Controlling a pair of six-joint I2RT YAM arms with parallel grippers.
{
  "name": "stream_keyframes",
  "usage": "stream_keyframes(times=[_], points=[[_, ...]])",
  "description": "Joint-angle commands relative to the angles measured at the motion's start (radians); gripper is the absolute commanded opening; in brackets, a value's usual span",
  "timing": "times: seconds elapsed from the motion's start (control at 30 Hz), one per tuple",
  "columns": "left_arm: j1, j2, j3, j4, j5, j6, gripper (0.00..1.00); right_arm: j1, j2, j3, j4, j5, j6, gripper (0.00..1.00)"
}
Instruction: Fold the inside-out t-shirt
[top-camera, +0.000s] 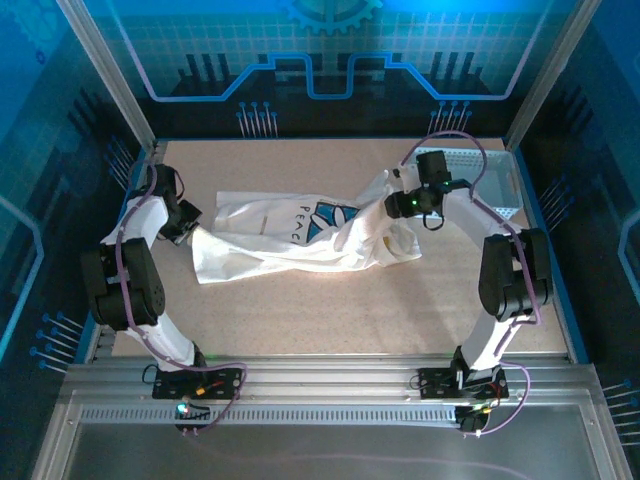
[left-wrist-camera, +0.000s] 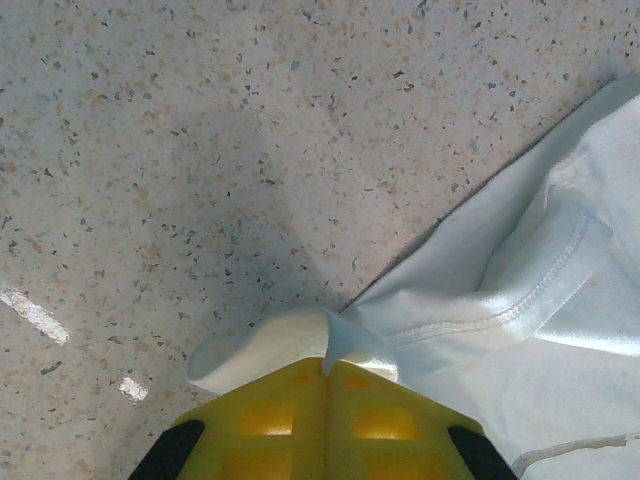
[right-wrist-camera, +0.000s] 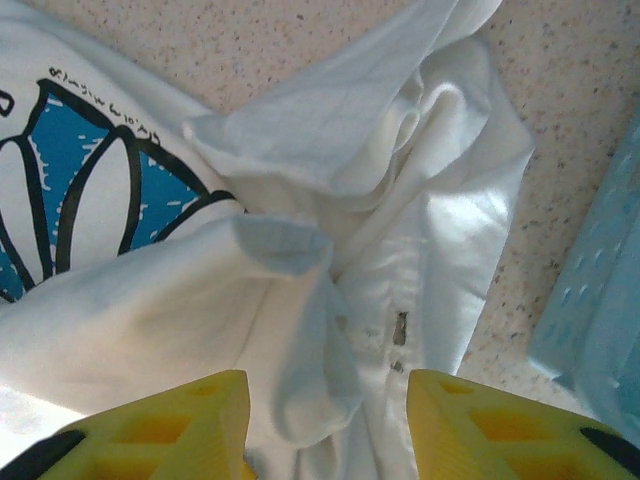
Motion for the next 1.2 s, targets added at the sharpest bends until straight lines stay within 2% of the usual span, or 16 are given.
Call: stream_keyframes(times=[0.0, 0.47, 0.53, 1.0, 1.17], points=[[0.012, -0.029, 0.011, -0.019, 0.023, 0.006, 0.00, -0.005, 0.049, 0.029, 0.046, -0.063, -0.054, 0.46], [0.012, -0.023, 0.018, -0.024, 0.027, 0.008, 0.00, 0.015, 0.121, 0.068, 0.115, -0.168, -0.103, 0.45], [0.014, -0.022, 0.018, -0.026, 0.024, 0.009, 0.00, 0.023, 0.141, 0.095, 0.094, -0.169, -0.112, 0.40], [0.013, -0.024, 0.022, -0.031, 0.023, 0.010, 0.00, 0.054, 0.269, 0.263, -0.038, -0.135, -0.132, 0.41], [0.013, -0.027, 0.021, -0.033, 0.021, 0.010, 0.00, 0.058, 0.305, 0.312, -0.102, -0.151, -0.144, 0.36]])
